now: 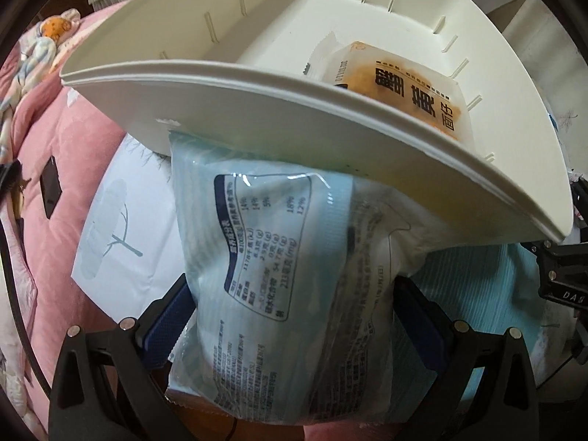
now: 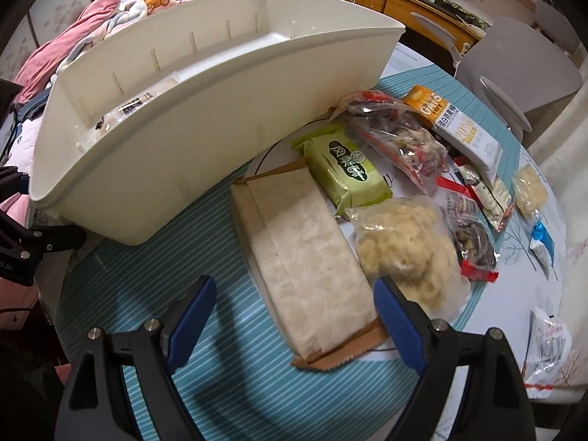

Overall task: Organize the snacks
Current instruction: 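Grasp paper-wrapped biscuit block with right gripper while left gripper holds blue bag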

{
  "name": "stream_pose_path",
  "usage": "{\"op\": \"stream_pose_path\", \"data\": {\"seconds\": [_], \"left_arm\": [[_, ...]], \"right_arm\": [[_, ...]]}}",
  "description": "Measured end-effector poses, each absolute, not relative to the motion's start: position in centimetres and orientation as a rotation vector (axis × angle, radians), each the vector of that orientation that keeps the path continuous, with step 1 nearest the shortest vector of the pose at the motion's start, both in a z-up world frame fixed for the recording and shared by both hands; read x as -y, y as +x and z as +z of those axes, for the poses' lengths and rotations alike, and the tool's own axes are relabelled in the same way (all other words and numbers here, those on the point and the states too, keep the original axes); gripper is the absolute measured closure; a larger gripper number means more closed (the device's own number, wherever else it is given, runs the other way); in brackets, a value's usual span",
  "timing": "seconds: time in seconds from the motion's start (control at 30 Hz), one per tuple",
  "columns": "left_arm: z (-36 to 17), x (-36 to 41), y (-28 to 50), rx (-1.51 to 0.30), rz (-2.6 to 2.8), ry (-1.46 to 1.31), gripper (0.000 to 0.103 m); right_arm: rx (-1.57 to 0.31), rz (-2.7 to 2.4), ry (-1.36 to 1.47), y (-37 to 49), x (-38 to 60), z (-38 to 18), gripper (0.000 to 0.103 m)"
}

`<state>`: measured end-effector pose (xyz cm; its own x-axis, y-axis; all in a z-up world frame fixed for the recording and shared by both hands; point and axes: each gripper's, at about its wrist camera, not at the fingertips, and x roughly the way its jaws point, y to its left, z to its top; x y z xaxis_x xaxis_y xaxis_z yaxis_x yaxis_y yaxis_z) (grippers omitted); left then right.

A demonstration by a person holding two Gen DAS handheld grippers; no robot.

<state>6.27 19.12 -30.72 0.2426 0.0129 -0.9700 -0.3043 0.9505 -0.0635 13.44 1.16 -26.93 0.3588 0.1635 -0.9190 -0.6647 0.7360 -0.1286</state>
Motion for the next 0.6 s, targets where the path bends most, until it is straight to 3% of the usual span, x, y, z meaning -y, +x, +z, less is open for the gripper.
{"op": "stream_pose_path", "data": {"seconds": [0.3,0.43,0.6], "left_arm": [[-30.3,-18.7,5.2,-1.283,0.226,-0.248,0.006],[-30.1,-19.1,4.7,-1.284,0.222,-0.253,0.011],[-29.8,-19.2,4.6,-1.298,0.219,-0.26,0.012]], "right_arm": [[-1.12,0.558,-0.497,14.5,-1.6,-27.5,0.018],[-1.143,0.55,-0.447,14.9,-1.5,-27.3,0.039],[-1.178,0.517,-0.431,15.0,-1.6,-27.2,0.042]]}}
